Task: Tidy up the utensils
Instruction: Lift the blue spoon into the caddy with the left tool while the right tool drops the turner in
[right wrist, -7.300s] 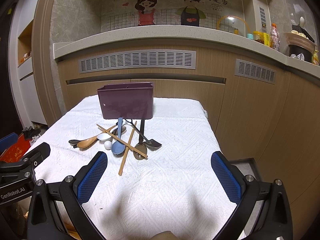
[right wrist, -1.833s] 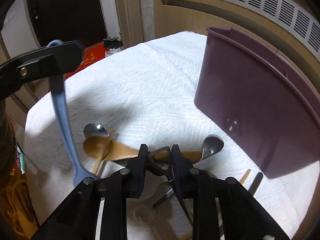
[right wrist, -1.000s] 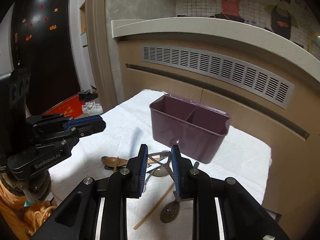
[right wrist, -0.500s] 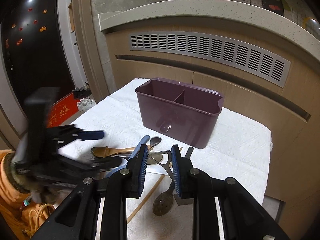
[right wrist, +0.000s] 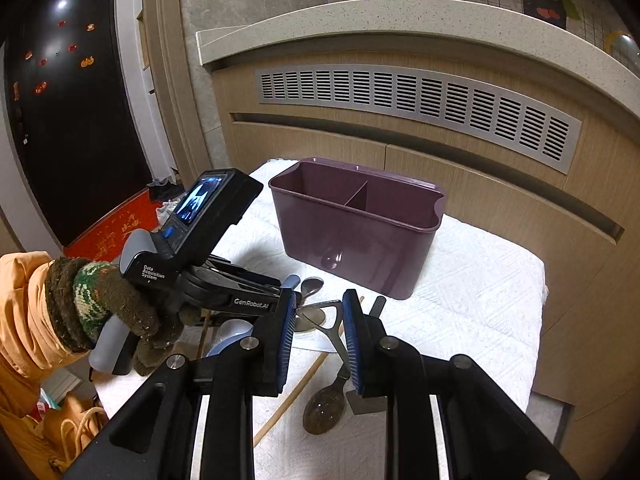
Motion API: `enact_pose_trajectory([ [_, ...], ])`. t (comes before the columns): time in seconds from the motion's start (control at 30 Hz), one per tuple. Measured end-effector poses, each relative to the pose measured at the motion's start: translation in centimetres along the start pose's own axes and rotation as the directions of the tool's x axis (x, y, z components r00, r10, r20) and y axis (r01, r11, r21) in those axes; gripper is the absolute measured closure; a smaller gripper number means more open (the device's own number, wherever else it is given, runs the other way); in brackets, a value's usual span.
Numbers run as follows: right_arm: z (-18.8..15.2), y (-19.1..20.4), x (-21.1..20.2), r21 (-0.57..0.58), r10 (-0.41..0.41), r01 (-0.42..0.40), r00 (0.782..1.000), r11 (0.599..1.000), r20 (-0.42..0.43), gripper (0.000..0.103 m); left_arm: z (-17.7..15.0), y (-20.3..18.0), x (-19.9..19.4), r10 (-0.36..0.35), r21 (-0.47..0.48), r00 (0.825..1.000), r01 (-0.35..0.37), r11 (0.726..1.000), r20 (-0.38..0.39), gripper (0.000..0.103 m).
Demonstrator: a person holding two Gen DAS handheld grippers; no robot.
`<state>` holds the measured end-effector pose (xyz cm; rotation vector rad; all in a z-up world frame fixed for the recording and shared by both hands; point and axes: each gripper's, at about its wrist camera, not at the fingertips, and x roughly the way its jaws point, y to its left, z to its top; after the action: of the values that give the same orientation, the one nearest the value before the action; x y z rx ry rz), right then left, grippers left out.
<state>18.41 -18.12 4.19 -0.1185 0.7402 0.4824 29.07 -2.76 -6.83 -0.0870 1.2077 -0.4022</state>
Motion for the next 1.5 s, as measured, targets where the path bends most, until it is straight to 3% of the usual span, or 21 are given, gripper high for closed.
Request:
enact_pose_trajectory([
  [0.1,0.1,0.0,0.1,0.006,-0.001,0.001,1.000,1.000,-0.001,0.081,0.6,-0.7,0.3,0.003,0.028,1.000,-0.002,1.000,-0.016,0.048],
  [0.17,0.1,0.0,0.1,0.010,0.000,0.000,1.000,1.000,-0.001,0.081,0.7,-0.8,0.3,0.010,0.010,1.000,-0.009,1.000,-0.004,0.048],
  [0.23,0.0,0.1,-0.2,0.009,-0.001,0.001,1.000,1.000,0.002,0.081,0.5,-1.0,0.1,0.028,0.002,0.999,-0.028,1.000,0.028,0.061],
  [0.3,-0.1,0.1,-0.5,0.008,-0.002,0.002,1.000,1.000,0.004,0.081,0.1,-0.5,0.2,0.025,0.010,0.998,-0.026,1.000,0.065,0.084],
  [0.33,-0.1,0.1,-0.6,0.006,-0.005,0.005,1.000,1.000,0.004,0.081,-0.2,-0.3,0.0,0.014,0.011,0.997,-0.015,1.000,0.076,0.091],
  [0.43,-0.3,0.0,-0.8,0.008,-0.019,0.019,1.000,1.000,0.002,0.081,-1.9,-0.2,-0.5,0.018,0.017,0.988,-0.021,1.000,0.153,0.098],
  [0.53,-0.3,0.0,-1.2,0.024,-0.029,0.029,1.000,0.999,0.006,0.081,-4.3,-0.8,-3.5,0.017,0.035,0.960,-0.028,0.999,0.279,0.098],
  [0.6,-0.4,0.3,-1.6,0.025,-0.033,0.033,0.999,0.999,0.013,0.081,-5.9,-1.5,-6.1,0.029,0.056,0.927,-0.053,0.997,0.375,0.098],
  [0.8,-0.4,1.0,-2.5,0.041,-0.013,0.012,1.000,0.999,0.023,0.081,-7.6,-3.0,-12.4,0.044,0.083,0.827,-0.109,0.991,0.560,0.098],
  [0.9,-0.1,1.0,-3.0,0.064,-0.006,0.004,0.999,0.998,0.037,0.081,-8.0,-3.7,-15.9,0.056,0.085,0.753,-0.147,0.985,0.655,0.098],
  [0.93,0.1,1.0,-3.1,0.069,-0.006,0.003,0.999,0.998,0.043,0.081,-8.1,-4.3,-17.1,0.058,0.091,0.713,-0.169,0.981,0.699,0.098],
  [0.97,0.5,1.0,-3.6,0.074,-0.008,0.004,0.998,0.997,0.055,0.081,-8.0,-4.6,-18.1,0.057,0.096,0.686,-0.183,0.978,0.725,0.098],
  [1.0,0.8,1.1,-3.9,0.074,-0.013,0.008,0.998,0.997,0.066,0.081,-7.5,-5.1,-19.0,0.050,0.107,0.661,-0.195,0.975,0.749,0.098],
  [1.1,3.3,1.2,-5.7,0.060,-0.041,0.033,0.991,0.998,0.126,0.081,-4.8,-5.9,-21.1,0.030,0.121,0.611,-0.204,0.972,0.791,0.098],
  [1.23,8.1,0.5,-7.8,0.070,-0.061,0.046,0.973,0.996,0.221,0.081,-0.3,-6.2,-23.2,0.018,0.118,0.511,-0.232,0.966,0.860,0.098],
  [1.27,9.6,0.0,-8.3,0.080,-0.069,0.050,0.965,0.996,0.254,0.081,0.8,-6.0,-23.4,0.014,0.116,0.494,-0.231,0.966,0.869,0.098],
  [1.37,12.7,-1.4,-8.5,0.114,-0.073,0.039,0.949,0.993,0.306,0.081,4.1,-5.6,-23.5,-0.002,0.119,0.465,-0.222,0.968,0.885,0.098],
  [1.4,13.5,-1.9,-8.3,0.124,-0.072,0.034,0.946,0.992,0.316,0.081,4.9,-5.6,-23.4,-0.004,0.117,0.445,-0.226,0.967,0.896,0.098],
  [1.5,15.2,-3.2,-6.9,0.131,-0.062,0.019,0.941,0.991,0.332,0.081,6.8,-4.9,-22.8,-0.008,0.096,0.365,-0.223,0.970,0.931,0.098],
])
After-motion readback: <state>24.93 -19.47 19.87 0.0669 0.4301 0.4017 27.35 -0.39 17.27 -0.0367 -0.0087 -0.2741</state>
